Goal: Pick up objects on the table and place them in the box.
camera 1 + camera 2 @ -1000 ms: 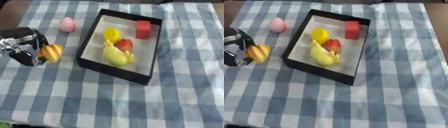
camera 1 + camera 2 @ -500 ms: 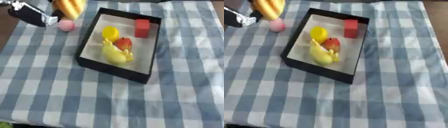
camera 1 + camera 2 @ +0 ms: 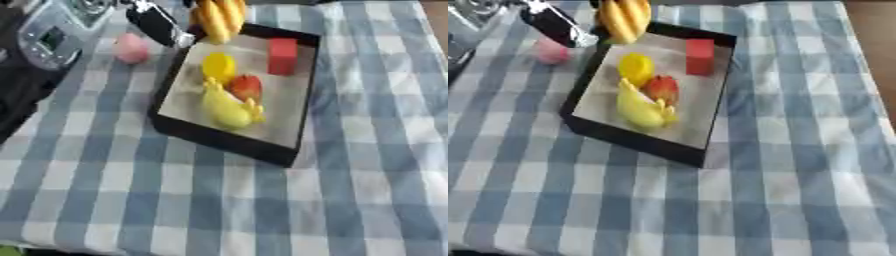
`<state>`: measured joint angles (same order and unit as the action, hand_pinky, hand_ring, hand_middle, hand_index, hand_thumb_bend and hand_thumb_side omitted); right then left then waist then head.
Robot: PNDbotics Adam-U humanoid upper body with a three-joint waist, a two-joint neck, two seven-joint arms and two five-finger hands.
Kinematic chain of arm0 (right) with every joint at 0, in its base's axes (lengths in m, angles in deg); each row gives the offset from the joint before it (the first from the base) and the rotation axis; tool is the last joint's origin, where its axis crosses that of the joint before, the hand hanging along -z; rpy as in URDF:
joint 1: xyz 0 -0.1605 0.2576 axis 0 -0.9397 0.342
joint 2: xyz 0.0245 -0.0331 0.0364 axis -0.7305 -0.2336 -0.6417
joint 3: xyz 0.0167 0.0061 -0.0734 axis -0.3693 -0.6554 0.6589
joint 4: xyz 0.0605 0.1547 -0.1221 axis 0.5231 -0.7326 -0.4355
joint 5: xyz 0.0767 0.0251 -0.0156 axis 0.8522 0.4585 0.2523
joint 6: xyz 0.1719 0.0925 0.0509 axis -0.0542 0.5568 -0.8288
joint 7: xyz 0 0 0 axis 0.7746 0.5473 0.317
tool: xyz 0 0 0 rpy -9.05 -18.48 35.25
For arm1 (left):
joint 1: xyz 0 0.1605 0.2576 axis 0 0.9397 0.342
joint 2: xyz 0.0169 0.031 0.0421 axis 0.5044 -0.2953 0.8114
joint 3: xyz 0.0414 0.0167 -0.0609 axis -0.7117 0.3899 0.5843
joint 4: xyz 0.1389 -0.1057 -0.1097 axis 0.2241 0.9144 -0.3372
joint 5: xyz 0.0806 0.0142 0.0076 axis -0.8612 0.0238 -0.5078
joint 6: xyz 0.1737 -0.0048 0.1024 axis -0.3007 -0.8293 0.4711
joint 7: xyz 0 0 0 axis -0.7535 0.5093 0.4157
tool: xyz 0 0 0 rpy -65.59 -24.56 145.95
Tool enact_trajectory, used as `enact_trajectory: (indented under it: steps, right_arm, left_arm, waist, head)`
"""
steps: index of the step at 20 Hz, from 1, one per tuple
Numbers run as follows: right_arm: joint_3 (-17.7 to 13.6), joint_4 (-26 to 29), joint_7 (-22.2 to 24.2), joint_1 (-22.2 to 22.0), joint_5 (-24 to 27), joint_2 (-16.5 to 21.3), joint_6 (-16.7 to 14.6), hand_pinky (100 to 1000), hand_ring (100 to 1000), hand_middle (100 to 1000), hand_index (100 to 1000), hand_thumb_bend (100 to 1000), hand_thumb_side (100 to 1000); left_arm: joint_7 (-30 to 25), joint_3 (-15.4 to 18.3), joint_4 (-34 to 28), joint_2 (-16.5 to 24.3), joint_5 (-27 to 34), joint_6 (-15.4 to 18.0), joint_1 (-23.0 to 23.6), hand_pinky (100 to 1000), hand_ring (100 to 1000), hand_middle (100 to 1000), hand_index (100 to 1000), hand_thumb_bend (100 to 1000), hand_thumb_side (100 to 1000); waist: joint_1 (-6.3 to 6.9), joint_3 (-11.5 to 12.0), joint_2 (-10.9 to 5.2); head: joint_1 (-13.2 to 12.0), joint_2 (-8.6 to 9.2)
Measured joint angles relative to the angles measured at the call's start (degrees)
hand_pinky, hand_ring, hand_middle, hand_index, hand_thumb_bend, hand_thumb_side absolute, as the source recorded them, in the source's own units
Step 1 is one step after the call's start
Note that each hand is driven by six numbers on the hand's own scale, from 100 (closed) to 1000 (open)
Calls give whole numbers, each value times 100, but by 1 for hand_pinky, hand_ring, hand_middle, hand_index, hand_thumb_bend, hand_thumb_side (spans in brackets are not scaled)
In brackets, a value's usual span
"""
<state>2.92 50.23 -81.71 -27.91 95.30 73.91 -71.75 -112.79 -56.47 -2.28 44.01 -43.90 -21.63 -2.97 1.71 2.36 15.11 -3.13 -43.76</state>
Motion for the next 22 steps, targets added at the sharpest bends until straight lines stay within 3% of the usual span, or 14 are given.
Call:
enact_trajectory:
  steps: [5, 6, 9, 11, 14, 16, 18, 22]
  right_arm:
    - [42, 0, 35, 27, 20, -1, 39, 795, 828, 623, 781, 100, 640]
    - [53, 0, 40, 27, 20, -1, 45, 795, 828, 623, 781, 100, 640]
    - [71, 0, 54, 22, 19, -1, 59, 795, 828, 622, 781, 100, 641]
    - [74, 0, 49, 13, 17, -1, 70, 795, 828, 622, 781, 100, 642]
    - [84, 0, 37, -7, 15, -1, 84, 794, 827, 622, 780, 100, 642]
    - [83, 0, 28, -8, 15, -1, 84, 794, 827, 621, 780, 100, 641]
    - [71, 0, 11, -11, 15, -1, 77, 794, 827, 621, 780, 100, 641]
    - [65, 0, -29, -59, 15, -1, 73, 794, 827, 621, 779, 100, 643]
  left_arm:
    - [131, -19, 641, -271, -379, 426, 20, 758, 610, 600, 664, 298, 100]
    - [147, -19, 699, -295, -424, 464, 33, 790, 665, 662, 728, 341, 130]
    - [166, -16, 755, -293, -462, 510, 82, 859, 758, 767, 875, 432, 424]
    - [211, 15, 702, -277, -440, 472, 111, 868, 771, 791, 895, 488, 550]
    - [289, 158, 397, -155, -203, 294, 188, 866, 759, 788, 893, 454, 557]
    - [289, 290, 122, -49, 60, 88, 233, 865, 744, 781, 884, 336, 451]
    - [287, 469, -139, 81, 335, -164, 241, 863, 734, 775, 879, 272, 408]
    - [278, 851, -525, 367, 856, -660, 295, 864, 731, 776, 875, 244, 359]
  waist:
    - [0, 1, 0]
    - [0, 1, 0]
    - [0, 2, 0]
    - [0, 8, 0]
    - [0, 28, 0]
    - [0, 46, 0]
    - [0, 51, 0]
    - [0, 93, 0]
  head:
    - [-8, -1]
    - [-10, -1]
    - [-19, -1]
    - [-27, -1]
    - [-28, -1]
    - [-21, -2]
    - [0, -11]
    - [43, -22]
